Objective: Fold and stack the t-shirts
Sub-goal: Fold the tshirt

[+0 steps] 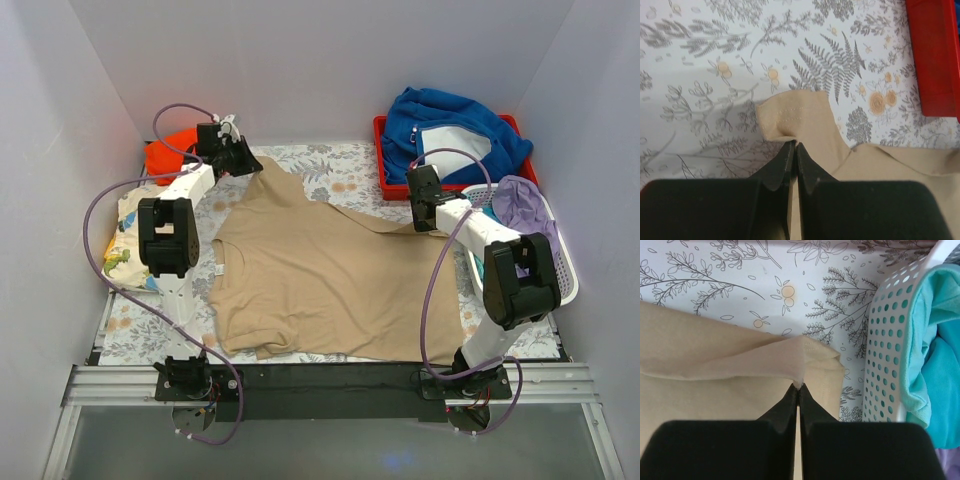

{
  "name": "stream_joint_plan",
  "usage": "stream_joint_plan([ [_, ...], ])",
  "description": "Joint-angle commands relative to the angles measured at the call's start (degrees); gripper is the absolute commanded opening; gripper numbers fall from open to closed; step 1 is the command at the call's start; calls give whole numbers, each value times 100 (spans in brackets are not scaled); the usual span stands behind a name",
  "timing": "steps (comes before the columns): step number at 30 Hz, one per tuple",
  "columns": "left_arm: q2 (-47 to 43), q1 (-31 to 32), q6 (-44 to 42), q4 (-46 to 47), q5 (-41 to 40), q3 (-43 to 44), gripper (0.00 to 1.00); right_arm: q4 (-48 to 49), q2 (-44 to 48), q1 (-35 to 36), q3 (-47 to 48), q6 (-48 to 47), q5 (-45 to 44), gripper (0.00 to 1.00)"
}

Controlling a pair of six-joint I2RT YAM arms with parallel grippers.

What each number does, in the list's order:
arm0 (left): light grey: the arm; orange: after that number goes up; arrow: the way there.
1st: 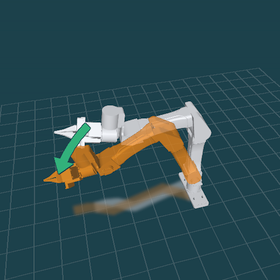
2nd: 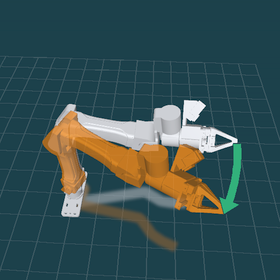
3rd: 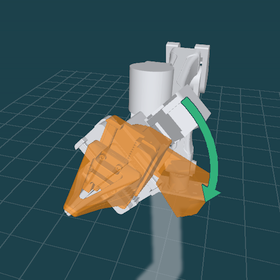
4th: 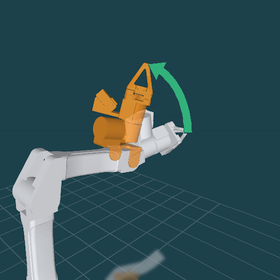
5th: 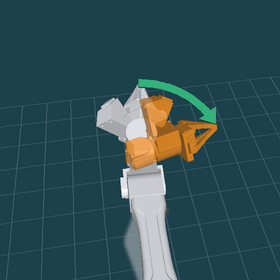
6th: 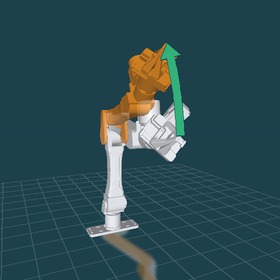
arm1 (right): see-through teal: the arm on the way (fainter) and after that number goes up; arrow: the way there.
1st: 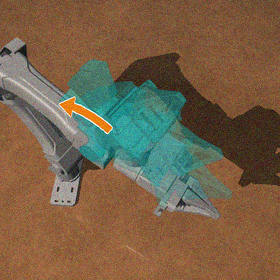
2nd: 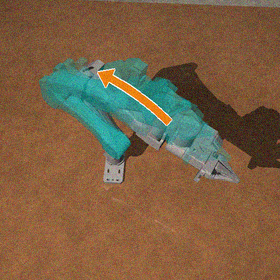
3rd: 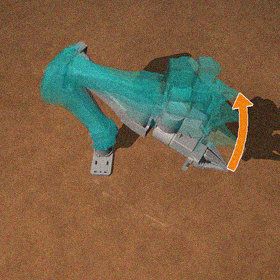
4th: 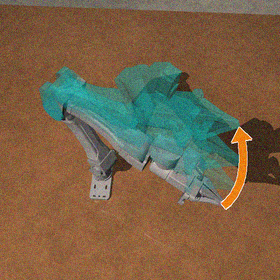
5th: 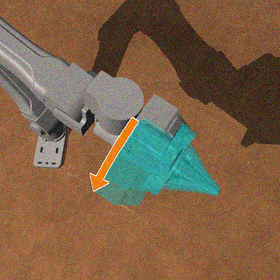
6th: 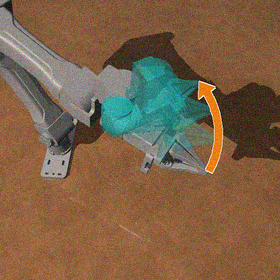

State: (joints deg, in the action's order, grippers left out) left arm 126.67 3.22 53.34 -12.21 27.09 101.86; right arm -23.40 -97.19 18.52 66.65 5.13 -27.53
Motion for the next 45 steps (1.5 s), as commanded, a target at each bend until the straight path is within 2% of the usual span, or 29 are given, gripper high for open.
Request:
stream_joint_plan([
  [1, -775, -6, 159, 16, 409, -456, 0, -270, 340, -33, 49, 190, 63, 1],
  [6, -1441, -6, 256, 96, 394, -1430, 0, -420, 604, -51, -135, 348, 11, 1],
  [14, -2417, -6, 80, 263, 104, -2389, 0, -490, 666, -252, -408, 603, -402, 1],
  [18, -2762, -23, -86, 342, -283, -2628, 0, -455, 543, -419, -302, 621, -525, 1],
  [25, -2999, -103, -88, 298, 6, -2821, 0, -455, 437, -613, -161, 490, -438, 1],
  [29, -3201, -94, 18, -61, -11, -3014, 0, -464, 508, -622, -292, 489, -385, 1],
  [34, -3963, -103, 10, -107, -142, -3821, 0, -473, 552, -657, -434, 498, -359, 1],
  [45, -4826, -94, 80, -274, -380, -4719, 0, -569, 622, -648, -794, 551, -139, 1],
])
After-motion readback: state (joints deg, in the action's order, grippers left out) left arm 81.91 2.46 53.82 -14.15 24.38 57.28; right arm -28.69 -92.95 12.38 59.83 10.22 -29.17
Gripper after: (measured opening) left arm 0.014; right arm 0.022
